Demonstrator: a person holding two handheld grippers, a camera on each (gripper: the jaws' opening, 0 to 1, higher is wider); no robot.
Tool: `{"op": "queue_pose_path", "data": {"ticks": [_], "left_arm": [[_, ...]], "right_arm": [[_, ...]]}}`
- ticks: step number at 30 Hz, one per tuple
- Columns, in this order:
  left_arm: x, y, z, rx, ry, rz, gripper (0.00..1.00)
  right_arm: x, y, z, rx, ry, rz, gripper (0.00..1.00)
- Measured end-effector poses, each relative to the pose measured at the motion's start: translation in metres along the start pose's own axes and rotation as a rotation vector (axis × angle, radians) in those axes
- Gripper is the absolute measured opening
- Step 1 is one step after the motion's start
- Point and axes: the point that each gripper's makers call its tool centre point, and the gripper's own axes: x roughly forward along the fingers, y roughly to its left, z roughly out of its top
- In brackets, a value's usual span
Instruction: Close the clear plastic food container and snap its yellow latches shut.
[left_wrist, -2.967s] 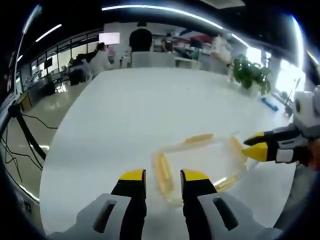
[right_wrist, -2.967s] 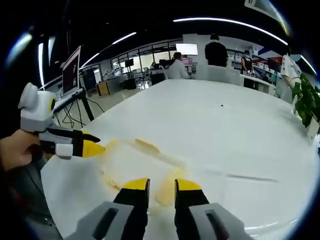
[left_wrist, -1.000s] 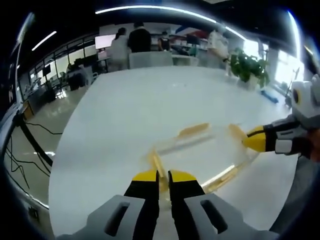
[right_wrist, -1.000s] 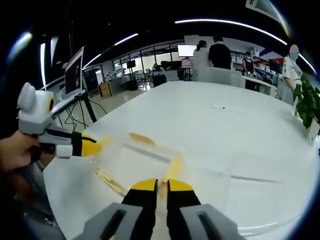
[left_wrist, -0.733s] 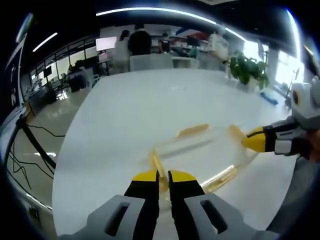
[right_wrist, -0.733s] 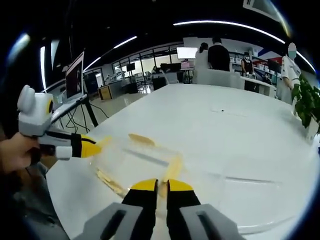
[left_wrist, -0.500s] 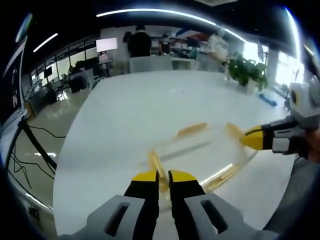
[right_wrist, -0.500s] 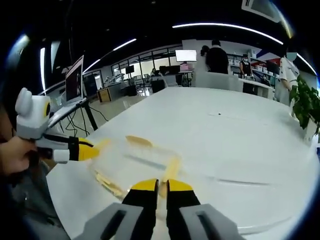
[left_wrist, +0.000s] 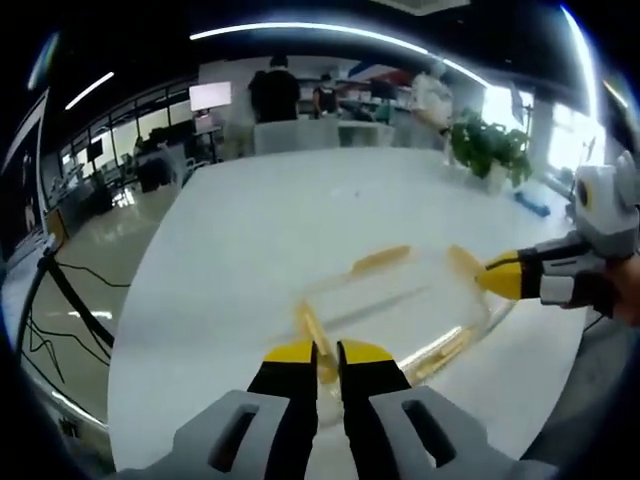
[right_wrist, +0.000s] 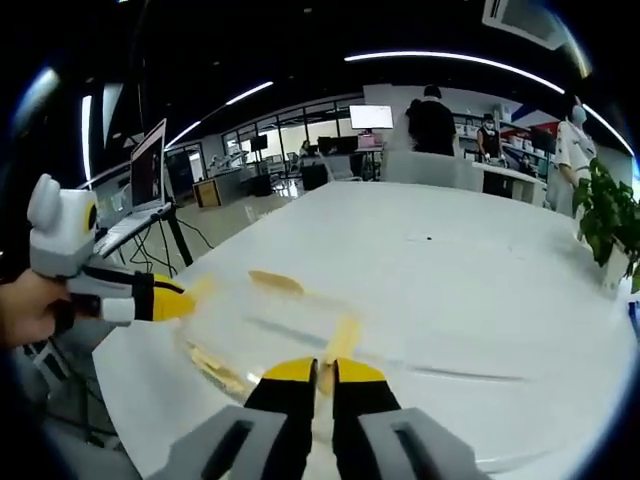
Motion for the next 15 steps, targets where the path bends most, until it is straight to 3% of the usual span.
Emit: {"op": "queue_pose_path", "data": {"ticks": [15], "left_arm": [[-0.005, -0.022, 0.010, 0.000, 0.005, -0.008, 0.04]], "right_arm": [[-0.017, -0.014, 0.002, -0.003, -0.008, -0.010, 0.01]]}}
